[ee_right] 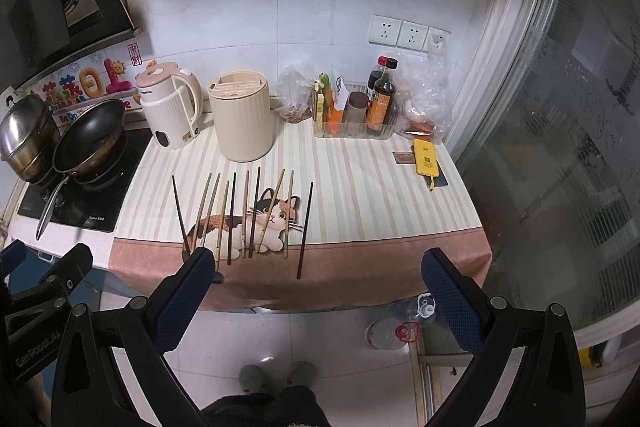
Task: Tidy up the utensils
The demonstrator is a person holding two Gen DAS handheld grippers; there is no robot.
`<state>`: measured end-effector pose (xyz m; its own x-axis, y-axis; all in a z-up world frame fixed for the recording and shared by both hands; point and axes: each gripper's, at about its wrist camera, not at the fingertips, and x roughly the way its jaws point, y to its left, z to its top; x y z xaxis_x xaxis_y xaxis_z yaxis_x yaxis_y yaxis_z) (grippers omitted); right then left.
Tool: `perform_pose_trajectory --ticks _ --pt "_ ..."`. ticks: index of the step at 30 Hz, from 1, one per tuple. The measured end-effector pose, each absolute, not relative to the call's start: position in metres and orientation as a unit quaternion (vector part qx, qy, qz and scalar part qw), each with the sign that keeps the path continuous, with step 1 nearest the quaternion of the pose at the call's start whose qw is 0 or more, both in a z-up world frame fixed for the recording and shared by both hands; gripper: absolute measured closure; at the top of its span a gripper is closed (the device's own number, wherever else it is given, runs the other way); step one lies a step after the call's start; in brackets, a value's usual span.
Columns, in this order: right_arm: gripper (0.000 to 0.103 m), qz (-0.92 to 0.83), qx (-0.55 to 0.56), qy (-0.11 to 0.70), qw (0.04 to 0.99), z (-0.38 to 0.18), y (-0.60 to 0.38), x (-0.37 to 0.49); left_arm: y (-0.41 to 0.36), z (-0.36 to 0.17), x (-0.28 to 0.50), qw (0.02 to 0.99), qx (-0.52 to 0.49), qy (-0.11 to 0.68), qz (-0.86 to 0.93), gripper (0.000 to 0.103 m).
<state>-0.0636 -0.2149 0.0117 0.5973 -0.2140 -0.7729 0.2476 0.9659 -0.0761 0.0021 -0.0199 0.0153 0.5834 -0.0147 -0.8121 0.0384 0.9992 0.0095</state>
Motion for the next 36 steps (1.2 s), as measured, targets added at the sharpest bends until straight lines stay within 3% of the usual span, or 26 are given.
perform_pose_trajectory --ticks 18,27,30,32,35,36 --pt "0.0 -0.124 0.033 0.414 0.901 0.012 -0.229 -0.041 -0.02 0.006 0.034 0.907 0.019 0.42 0.025 0.0" --pt "0.0 -0.096 0.056 0.427 0.897 -0.059 -0.263 0.036 -0.001 -0.064 0.109 0.895 0.039 0.431 0.106 0.0" --pt "0.013 -0.087 0.062 0.456 0.884 -0.094 -0.268 0.069 0.009 -0.095 0.138 0.878 0.044 0.461 0.12 0.0" --pt "0.035 -0.075 0.072 0.48 0.871 -0.118 -0.271 0.09 0.018 -0.119 0.159 0.865 0.043 0.483 0.126 0.0" --pt "0.057 -0.063 0.08 0.511 0.854 -0.157 -0.271 0.121 0.035 -0.167 0.195 0.832 0.027 0.54 0.121 0.0" --pt "0.06 -0.061 0.085 0.522 0.847 -0.169 -0.27 0.132 0.04 -0.181 0.202 0.823 0.022 0.555 0.118 0.001"
